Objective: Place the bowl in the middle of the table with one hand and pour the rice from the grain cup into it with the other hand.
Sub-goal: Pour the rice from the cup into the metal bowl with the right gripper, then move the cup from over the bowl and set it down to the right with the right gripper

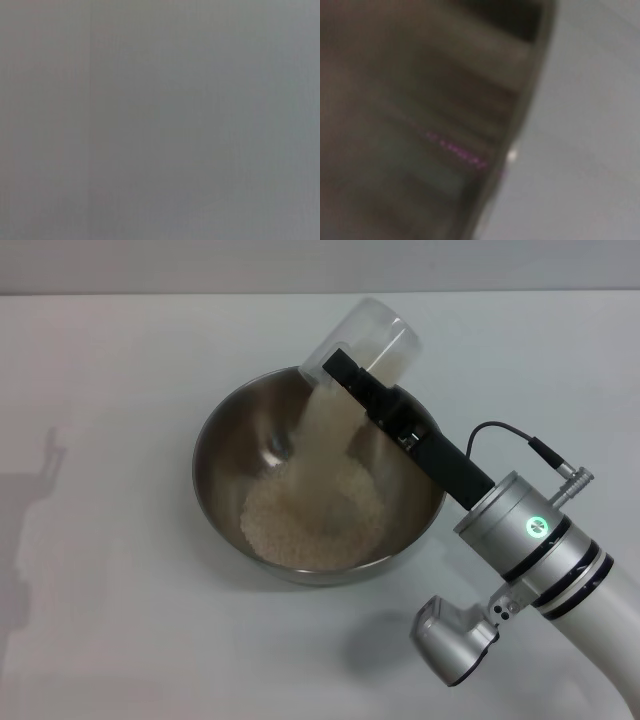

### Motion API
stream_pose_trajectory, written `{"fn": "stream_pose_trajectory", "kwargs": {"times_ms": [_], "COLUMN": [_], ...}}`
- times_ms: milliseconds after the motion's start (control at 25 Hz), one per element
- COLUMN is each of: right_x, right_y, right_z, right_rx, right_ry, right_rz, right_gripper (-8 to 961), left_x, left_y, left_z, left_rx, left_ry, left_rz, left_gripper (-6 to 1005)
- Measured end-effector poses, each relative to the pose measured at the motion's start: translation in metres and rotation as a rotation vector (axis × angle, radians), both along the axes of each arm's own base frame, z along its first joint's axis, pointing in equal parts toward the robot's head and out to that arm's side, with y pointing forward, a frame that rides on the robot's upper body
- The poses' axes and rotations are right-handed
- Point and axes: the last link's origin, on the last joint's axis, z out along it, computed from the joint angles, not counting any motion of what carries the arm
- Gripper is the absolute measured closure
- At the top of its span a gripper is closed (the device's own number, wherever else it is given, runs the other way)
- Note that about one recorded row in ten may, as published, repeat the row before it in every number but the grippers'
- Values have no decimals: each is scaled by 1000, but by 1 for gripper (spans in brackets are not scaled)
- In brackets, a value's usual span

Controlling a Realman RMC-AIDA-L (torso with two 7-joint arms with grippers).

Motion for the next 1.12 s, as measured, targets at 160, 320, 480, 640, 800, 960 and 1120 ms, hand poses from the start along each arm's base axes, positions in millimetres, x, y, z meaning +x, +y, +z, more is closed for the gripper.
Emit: {"fn": "stream_pose_trajectory", "kwargs": {"times_ms": [160,320,480,640,800,960,1120], "right_x": [-3,-6,-9,-22,-33,-21,4], "right_y": [-2,0,-1,-6,-8,-6,2], "right_z": [-2,-3,-6,-5,8,24,37], "right_rx": [126,171,175,55,-138,-475,-672], "right_ry": [-142,-206,-232,-17,391,979,1337], "right_rz": [72,105,126,52,-95,-297,-396], "right_gripper": [948,948,949,949,949,949,948], "left_x": [0,0,1,2,2,3,3], "left_y": [0,0,0,0,0,-1,-1], "left_z": [0,-1,-1,-1,0,-1,0], "left_rx": [-3,-7,-6,-1,3,5,10], "left_ry": [0,1,-2,-7,-8,-12,-16], "left_rz": [-1,-2,-2,-6,-5,-8,-10], "left_gripper": [171,171,170,170,170,170,170]}}
